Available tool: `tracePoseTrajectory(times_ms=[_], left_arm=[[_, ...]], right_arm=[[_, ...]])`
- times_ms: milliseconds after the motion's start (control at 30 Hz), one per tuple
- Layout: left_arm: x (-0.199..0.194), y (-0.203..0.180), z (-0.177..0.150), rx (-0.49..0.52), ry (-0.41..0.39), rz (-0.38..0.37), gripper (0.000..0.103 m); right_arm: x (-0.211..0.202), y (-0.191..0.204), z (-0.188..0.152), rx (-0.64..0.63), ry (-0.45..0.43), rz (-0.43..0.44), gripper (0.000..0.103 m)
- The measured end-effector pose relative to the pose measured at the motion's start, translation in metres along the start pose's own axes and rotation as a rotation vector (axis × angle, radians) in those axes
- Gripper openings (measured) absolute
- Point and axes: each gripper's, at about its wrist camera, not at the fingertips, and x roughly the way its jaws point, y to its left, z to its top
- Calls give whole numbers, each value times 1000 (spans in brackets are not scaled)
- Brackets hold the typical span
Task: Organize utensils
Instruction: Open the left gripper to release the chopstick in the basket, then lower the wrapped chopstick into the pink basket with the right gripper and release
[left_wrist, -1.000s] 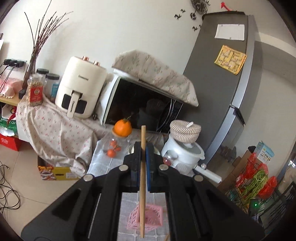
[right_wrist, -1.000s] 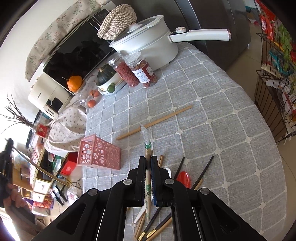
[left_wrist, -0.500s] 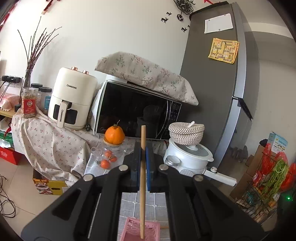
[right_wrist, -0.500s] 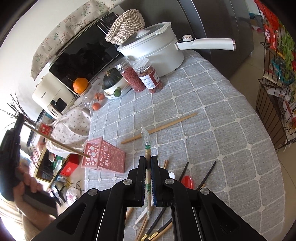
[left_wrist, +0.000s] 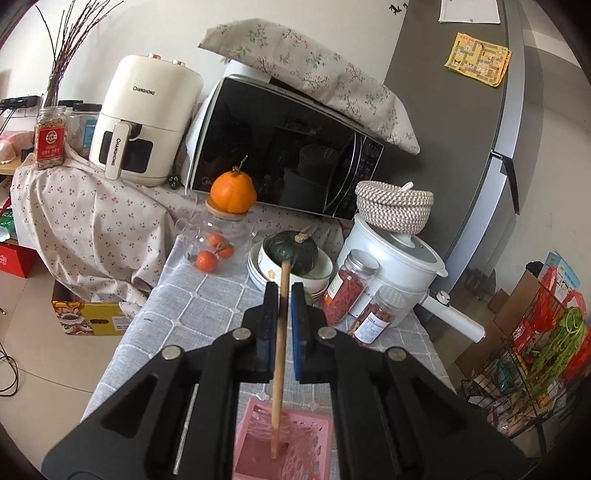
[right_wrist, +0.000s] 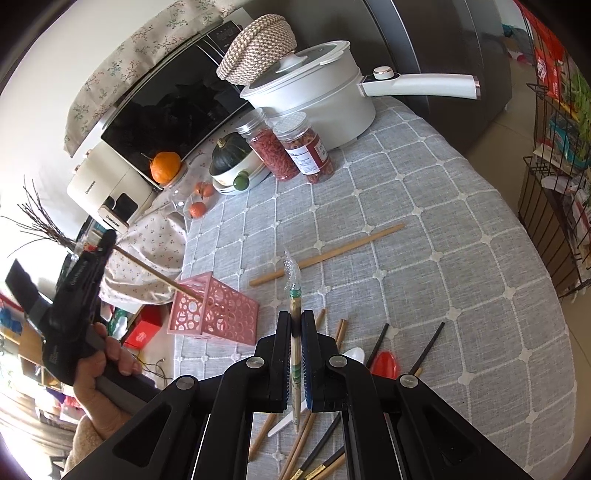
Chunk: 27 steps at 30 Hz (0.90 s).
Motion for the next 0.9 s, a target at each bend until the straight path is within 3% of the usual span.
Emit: tracePoseTrajectory(times_ms=[67,133,200,533,733,900], left_arm=[[3,2,1,-9,41,-6,9],[3,1,3,-6,85,-5,30],[-1,1,4,9,124,12,43],[-42,13,9,81,293,124,80],[-56,36,-3,26,354,161,85],[-49,51,-16,-46,431,145,85]], right_arm=[[-2,4,0,-16,-11,1,6],[-6,10,1,-35,-28,3,6],[-10,15,3,-46,-43,17,6],[-38,59,21,-76,-143,170,6],[-56,79,25,-113,-269,209,6],[-35,92,25,-114,-312,201,5]])
